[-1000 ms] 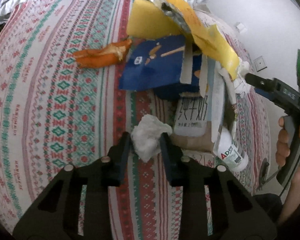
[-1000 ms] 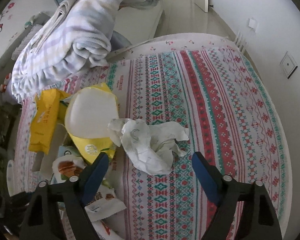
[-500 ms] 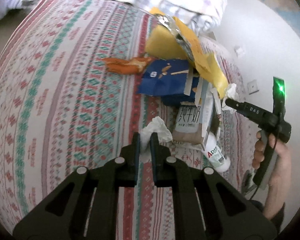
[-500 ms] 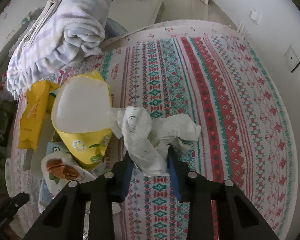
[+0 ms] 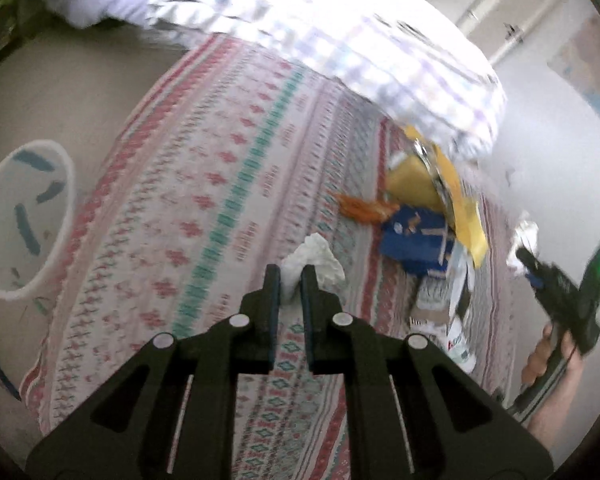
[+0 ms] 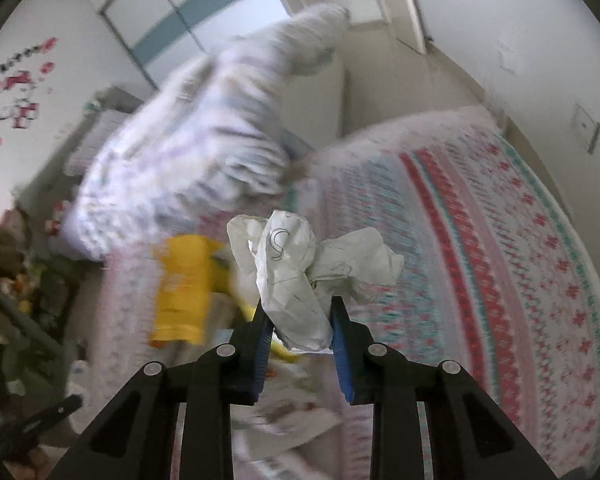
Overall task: Collect trash
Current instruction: 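Lift both held papers and carry them over the white bin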
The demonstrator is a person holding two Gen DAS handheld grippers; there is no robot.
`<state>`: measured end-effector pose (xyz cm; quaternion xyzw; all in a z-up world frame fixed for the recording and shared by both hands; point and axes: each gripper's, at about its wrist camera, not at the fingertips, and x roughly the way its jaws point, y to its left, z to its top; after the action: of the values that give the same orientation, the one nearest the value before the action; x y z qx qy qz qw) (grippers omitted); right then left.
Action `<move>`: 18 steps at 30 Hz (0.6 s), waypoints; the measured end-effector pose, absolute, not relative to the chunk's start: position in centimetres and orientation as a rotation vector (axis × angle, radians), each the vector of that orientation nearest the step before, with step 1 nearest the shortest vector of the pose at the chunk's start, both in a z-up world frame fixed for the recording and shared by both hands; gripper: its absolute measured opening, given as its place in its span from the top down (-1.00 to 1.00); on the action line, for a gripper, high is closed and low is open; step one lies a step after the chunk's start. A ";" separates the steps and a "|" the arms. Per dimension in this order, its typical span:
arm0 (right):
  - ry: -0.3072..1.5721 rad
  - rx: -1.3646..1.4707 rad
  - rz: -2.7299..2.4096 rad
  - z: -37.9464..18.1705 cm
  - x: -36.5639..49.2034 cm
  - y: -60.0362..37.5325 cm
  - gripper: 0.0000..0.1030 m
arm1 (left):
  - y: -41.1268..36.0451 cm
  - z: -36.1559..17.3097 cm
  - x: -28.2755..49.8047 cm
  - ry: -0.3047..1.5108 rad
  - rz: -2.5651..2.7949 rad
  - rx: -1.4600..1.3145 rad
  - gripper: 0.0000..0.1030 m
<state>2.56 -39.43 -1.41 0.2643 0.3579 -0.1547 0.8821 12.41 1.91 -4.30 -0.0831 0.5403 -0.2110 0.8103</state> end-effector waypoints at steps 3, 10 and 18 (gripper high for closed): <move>0.714 0.479 -0.248 0.1 3.1 -36.6 0.45 | 4.4 -3.7 13.0 1.147 -0.391 -0.226 0.77; 0.716 0.457 -0.095 0.6 4.8 -30.8 0.45 | 10.7 -2.9 15.0 1.147 -0.313 -0.391 0.77; 0.812 0.395 0.128 -1.6 9.6 -18.8 0.44 | 17.2 -4.5 17.1 1.187 -0.202 -0.569 0.77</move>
<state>9.62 -18.83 -1.57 0.1908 0.3919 0.0619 0.8979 17.09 17.23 -4.47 -0.2638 0.5506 -0.0935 0.7864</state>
